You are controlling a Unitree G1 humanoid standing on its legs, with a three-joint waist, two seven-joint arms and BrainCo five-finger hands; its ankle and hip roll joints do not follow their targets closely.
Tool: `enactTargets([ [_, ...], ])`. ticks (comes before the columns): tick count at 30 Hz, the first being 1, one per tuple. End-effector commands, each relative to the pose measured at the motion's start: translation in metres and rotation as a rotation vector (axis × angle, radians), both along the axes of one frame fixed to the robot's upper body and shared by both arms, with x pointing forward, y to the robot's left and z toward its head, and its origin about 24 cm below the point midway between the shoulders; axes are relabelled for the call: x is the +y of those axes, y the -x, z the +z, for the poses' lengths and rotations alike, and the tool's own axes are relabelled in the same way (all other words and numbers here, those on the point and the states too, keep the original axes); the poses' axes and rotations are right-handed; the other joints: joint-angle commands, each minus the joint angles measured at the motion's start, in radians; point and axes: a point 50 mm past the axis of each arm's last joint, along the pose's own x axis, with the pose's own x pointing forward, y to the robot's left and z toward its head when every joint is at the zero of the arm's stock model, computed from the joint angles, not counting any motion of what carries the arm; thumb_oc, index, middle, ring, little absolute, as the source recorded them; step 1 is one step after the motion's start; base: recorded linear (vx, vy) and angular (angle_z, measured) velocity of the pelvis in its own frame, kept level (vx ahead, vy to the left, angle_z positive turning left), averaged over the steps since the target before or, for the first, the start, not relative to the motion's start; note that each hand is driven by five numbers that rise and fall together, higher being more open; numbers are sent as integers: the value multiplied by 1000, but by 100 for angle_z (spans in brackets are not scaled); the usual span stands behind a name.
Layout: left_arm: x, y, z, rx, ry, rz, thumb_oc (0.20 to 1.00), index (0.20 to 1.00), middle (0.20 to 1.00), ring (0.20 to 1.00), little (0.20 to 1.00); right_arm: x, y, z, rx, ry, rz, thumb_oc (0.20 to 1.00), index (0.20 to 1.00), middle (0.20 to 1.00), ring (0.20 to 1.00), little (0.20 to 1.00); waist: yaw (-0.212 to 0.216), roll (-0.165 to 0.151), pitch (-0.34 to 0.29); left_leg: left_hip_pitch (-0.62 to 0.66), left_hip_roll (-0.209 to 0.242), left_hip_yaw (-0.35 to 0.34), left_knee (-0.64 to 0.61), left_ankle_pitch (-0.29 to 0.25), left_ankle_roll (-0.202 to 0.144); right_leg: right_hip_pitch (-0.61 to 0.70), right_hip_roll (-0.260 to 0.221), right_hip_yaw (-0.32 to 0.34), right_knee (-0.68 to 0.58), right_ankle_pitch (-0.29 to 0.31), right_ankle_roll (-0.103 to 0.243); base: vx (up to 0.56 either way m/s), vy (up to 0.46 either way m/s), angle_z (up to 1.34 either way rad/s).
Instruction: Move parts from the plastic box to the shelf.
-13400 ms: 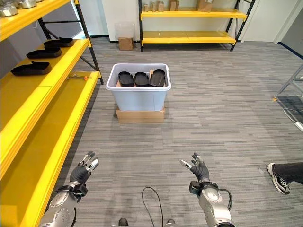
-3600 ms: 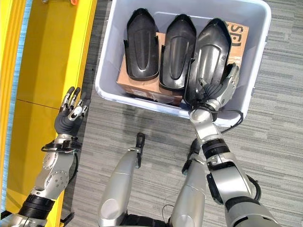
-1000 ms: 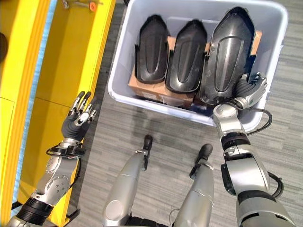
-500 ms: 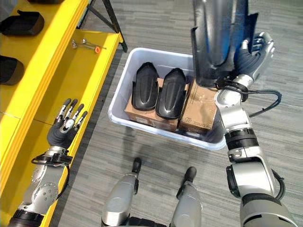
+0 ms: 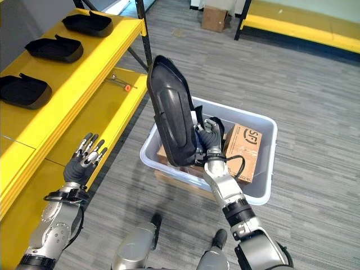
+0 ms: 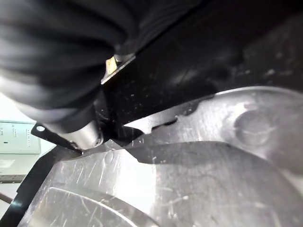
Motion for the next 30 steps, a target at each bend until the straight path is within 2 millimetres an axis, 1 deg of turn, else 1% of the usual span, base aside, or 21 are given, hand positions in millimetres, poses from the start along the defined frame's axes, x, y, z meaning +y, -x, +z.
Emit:
enactTargets([
  [1, -9, 6, 15, -85, -30, -62, 1000, 1000, 1000, 1000, 1000, -13, 3, 40, -221, -5, 14, 200, 200, 200, 200, 200, -18, 11, -48, 80, -43, -61, -160, 61, 13, 88, 150, 77, 77, -279, 82, 126, 92, -49],
  [3, -12, 7, 11, -69, -22, -79, 1000, 1000, 1000, 1000, 1000, -16, 9, 29, -187, 3, 6, 200, 200, 200, 200, 200, -32, 2, -70, 94, -77, -96, -191, 74, 24, 87, 232, 111, 80, -312, 57, 113, 65, 44],
  [4, -13, 7, 10, -68, -14, -84, 1000, 1000, 1000, 1000, 1000, -16, 11, 27, -181, 5, 3, 200, 200, 200, 200, 200, -37, 1, -74, 99, -84, -107, -199, 76, 25, 88, 247, 123, 79, -316, 51, 90, 16, 95],
  [5, -16, 7, 8, -64, -5, -107, 1000, 1000, 1000, 1000, 1000, -20, 13, 22, -170, 9, -12, 200, 200, 200, 200, 200, -50, -1, -81, 106, -103, -141, -215, 80, 31, 88, 285, 166, 75, -324, 38, 127, 9, 90],
  [6, -22, 6, 5, -59, 5, -140, 1000, 1000, 1000, 1000, 1000, -26, 17, 15, -149, 14, -44, 200, 200, 200, 200, 200, -69, 0, -90, 122, -130, -195, -242, 90, 39, 87, 333, 232, 71, -324, 25, 185, -12, 53],
  [7, -29, 6, 0, -48, 22, -190, 1000, 1000, 1000, 1000, 1000, -33, 22, 7, -130, 12, -91, 200, 200, 200, 200, 200, -95, 5, -97, 144, -158, -257, -270, 104, 47, 82, 385, 324, 86, -314, 16, 188, -35, 86],
  [8, -34, 6, -3, -41, 24, -223, 1000, 1000, 1000, 1000, 1000, -36, 24, 4, -120, 13, -113, 200, 200, 200, 200, 200, -110, 10, -104, 153, -166, -290, -289, 117, 48, 81, 415, 381, 91, -314, 8, 161, -83, 175],
  [10, -40, 6, -8, -31, 40, -242, 1000, 1000, 1000, 1000, 1000, -41, 26, -3, -97, 23, -114, 200, 200, 200, 200, 200, -130, 17, -112, 176, -179, -326, -318, 129, 50, 99, 437, 420, 66, -320, -4, 130, -122, 236],
  [15, -46, 7, -8, -27, 44, -262, 1000, 1000, 1000, 1000, 1000, -39, 29, -2, -118, 60, -90, 200, 200, 200, 200, 200, -125, 26, -114, 185, -166, -332, -355, 156, 40, 122, 426, 397, 24, -320, -11, 18, -136, 57],
  [17, -49, 4, -7, -23, 23, -291, 1000, 1000, 1000, 1000, 1000, -38, 28, -1, -121, 55, -105, 200, 200, 200, 200, 200, -136, 35, -113, 180, -154, -287, -345, 152, 33, 121, 411, 367, 20, -323, -12, -41, -131, 35],
  [18, -51, 1, -7, -22, 14, -317, 1000, 1000, 1000, 1000, 1000, -41, 30, -2, -123, 59, -125, 200, 200, 200, 200, 200, -151, 38, -114, 180, -140, -214, -330, 142, 28, 121, 398, 332, 19, -325, -10, -23, -77, 53],
  [20, -57, -4, -5, -21, 1, -383, 1000, 1000, 1000, 1000, 1000, -51, 37, -4, -123, 68, -181, 200, 200, 200, 200, 200, -193, 39, -113, 179, -99, -39, -294, 129, 7, 125, 369, 240, 23, -325, -8, -56, -48, 151],
  [21, -60, -6, -4, -24, 0, -399, 1000, 1000, 1000, 1000, 1000, -55, 40, -4, -125, 74, -196, 200, 200, 200, 200, 200, -207, 39, -111, 179, -82, 9, -277, 124, -2, 128, 357, 208, 28, -325, -7, -71, -8, 222],
  [22, -61, -7, -3, -25, 0, -402, 1000, 1000, 1000, 1000, 1000, -57, 41, -5, -128, 81, -200, 200, 200, 200, 200, 200, -216, 38, -109, 179, -71, 32, -265, 120, -9, 130, 348, 189, 31, -326, -7, -69, 37, 204],
  [23, -63, -9, -1, -28, -5, -405, 1000, 1000, 1000, 1000, 1000, -58, 41, -5, -130, 91, -205, 200, 200, 200, 200, 200, -225, 36, -107, 185, -43, 71, -246, 111, -19, 135, 328, 160, 41, -331, -7, -53, 62, 132],
  [24, -64, -10, 1, -29, -7, -407, 1000, 1000, 1000, 1000, 1000, -59, 40, -4, -129, 93, -208, 200, 200, 200, 200, 200, -229, 34, -107, 186, -19, 93, -239, 114, -28, 140, 316, 145, 45, -334, -9, -35, 65, 80],
  [25, -65, -10, 1, -29, -7, -410, 1000, 1000, 1000, 1000, 1000, -59, 39, -4, -128, 95, -212, 200, 200, 200, 200, 200, -231, 33, -107, 187, -10, 99, -238, 116, -32, 142, 312, 140, 47, -335, -10, -30, 98, 43],
  [27, -68, -12, 2, -27, -8, -426, 1000, 1000, 1000, 1000, 1000, -63, 36, -4, -120, 99, -236, 200, 200, 200, 200, 200, -238, 33, -115, 196, 62, 142, -248, 150, -61, 151, 289, 104, 62, -350, -13, -14, 158, 43],
  [28, -69, -12, 2, -27, -9, -428, 1000, 1000, 1000, 1000, 1000, -64, 35, -4, -120, 102, -238, 200, 200, 200, 200, 200, -242, 35, -115, 199, 84, 150, -254, 169, -71, 154, 284, 93, 67, -356, -15, 4, 217, 78],
  [29, -70, -14, 3, -29, -14, -439, 1000, 1000, 1000, 1000, 1000, -66, 33, -3, -120, 107, -246, 200, 200, 200, 200, 200, -247, 41, -119, 195, 139, 175, -261, 223, -95, 158, 274, 73, 75, -369, -19, -7, 256, 82],
  [30, -71, -16, 4, -35, -23, -441, 1000, 1000, 1000, 1000, 1000, -67, 31, -2, -121, 108, -249, 200, 200, 200, 200, 200, -256, 47, -122, 197, 179, 196, -273, 262, -112, 161, 265, 51, 78, -378, -23, -18, 387, 72],
])
